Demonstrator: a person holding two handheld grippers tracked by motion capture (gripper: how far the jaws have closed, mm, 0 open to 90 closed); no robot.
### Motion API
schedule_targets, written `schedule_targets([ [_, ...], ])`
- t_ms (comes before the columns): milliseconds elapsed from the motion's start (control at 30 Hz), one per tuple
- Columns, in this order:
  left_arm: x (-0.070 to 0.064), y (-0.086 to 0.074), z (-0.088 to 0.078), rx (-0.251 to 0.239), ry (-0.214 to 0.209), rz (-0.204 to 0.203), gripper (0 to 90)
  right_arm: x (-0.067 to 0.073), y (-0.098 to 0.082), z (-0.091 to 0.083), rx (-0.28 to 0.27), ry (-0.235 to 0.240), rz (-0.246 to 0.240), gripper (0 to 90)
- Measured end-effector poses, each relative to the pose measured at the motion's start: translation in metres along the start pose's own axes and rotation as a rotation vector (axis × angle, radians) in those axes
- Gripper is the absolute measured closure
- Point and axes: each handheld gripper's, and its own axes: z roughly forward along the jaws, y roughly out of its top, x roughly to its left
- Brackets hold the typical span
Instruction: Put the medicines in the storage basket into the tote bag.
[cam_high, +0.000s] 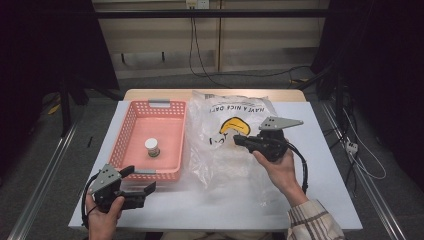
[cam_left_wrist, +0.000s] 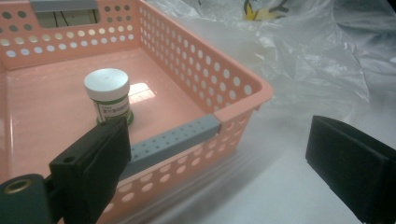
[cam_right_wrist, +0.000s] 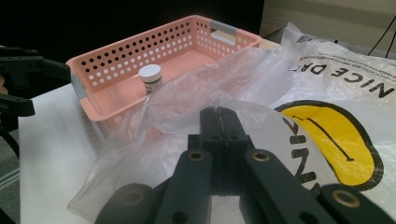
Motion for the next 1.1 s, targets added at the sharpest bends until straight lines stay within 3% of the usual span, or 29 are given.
schedule_targets([
  [100, 0.001, 0.004, 0.005, 0.031, -0.040, 0.006, 6.7, 0.001, 0.000, 0.000, 0.002, 0.001, -0.005, 90.0],
  [200, 0.002, 0.012, 0.004, 0.042, -0.050, -0.019, 7.9, 0.003, -0.001, -0.001, 0.007, 0.005, -0.018, 90.0],
  [333, 0.005, 0.022, 0.005, 0.048, -0.065, -0.003, 8.3, 0.002, -0.001, -0.002, 0.003, 0.006, -0.011, 90.0],
  [467, 0.008, 0.029, 0.010, 0.080, -0.029, 0.041, 8.8, 0.001, -0.001, -0.001, 0.005, 0.009, -0.008, 90.0],
  [567, 0.013, 0.034, 0.014, 0.112, -0.038, 0.062, 8.8, 0.001, -0.001, -0.001, 0.008, 0.012, -0.011, 90.0],
  [733, 0.019, 0.042, 0.022, 0.139, -0.041, 0.036, 6.8, 0.001, -0.002, 0.000, 0.014, 0.013, -0.008, 90.0],
  [967, 0.029, 0.063, 0.027, 0.156, -0.030, 0.070, 7.0, 0.000, -0.002, 0.000, 0.012, 0.016, -0.007, 90.0],
  [1100, 0.039, 0.073, 0.037, 0.192, -0.021, 0.085, 8.2, -0.001, -0.003, 0.000, 0.013, 0.013, -0.007, 90.0],
])
